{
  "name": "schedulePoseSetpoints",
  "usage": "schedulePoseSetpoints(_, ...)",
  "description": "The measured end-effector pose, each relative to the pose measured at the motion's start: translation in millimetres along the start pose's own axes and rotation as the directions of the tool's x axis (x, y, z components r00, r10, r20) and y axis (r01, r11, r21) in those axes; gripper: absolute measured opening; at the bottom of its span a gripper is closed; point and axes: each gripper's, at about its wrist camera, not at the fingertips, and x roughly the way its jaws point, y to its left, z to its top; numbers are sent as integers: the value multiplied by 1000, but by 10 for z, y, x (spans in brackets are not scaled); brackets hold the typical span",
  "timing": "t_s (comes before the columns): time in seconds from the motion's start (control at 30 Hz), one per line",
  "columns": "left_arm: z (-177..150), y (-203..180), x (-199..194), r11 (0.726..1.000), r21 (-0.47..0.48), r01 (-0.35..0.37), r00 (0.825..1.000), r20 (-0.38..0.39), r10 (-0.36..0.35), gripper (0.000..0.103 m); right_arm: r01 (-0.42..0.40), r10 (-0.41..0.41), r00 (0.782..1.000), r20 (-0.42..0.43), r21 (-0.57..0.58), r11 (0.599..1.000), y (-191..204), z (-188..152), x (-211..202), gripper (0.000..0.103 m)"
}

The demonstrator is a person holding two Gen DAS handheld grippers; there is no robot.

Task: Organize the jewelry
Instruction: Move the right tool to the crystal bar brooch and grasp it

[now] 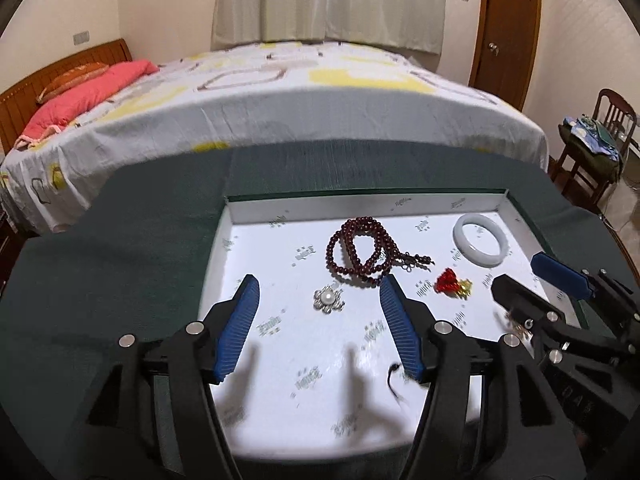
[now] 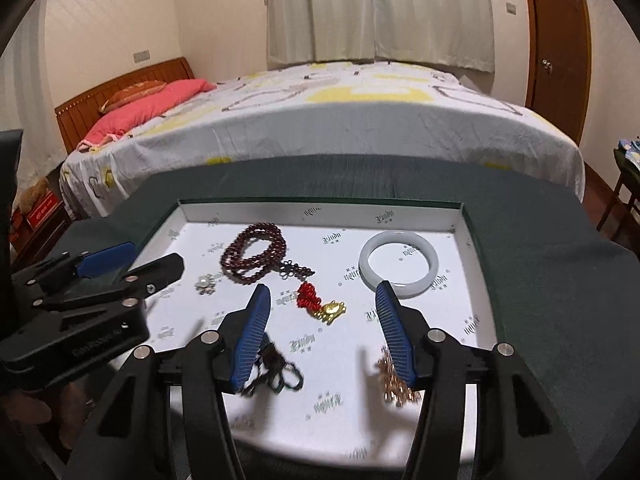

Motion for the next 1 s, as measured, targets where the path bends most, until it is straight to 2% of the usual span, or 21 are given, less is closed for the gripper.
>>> schedulePoseSetpoints(0.27, -259, 147, -410, 1000, -5, -11, 1000, 11, 11, 61, 3, -2, 1000, 13, -20, 1000, 117, -238, -364, 54)
schedulePoseSetpoints(0.53, -637, 333, -783, 999, -11, -42, 999, 1, 42, 61, -15, 14, 1000, -16, -33, 999, 275, -541, -572, 54)
schedulePoseSetpoints(0.77, -904, 492, -978, 998, 2, -64, 998, -24, 64, 61, -49, 46, 997, -56, -62, 997, 518, -773, -620, 54)
schedulePoseSetpoints(1.0, -1027, 635, -1040, 997, -6, -74, 996, -40, 74, 61, -70, 59, 992, -115, -95, 993, 736, -974, -521, 53)
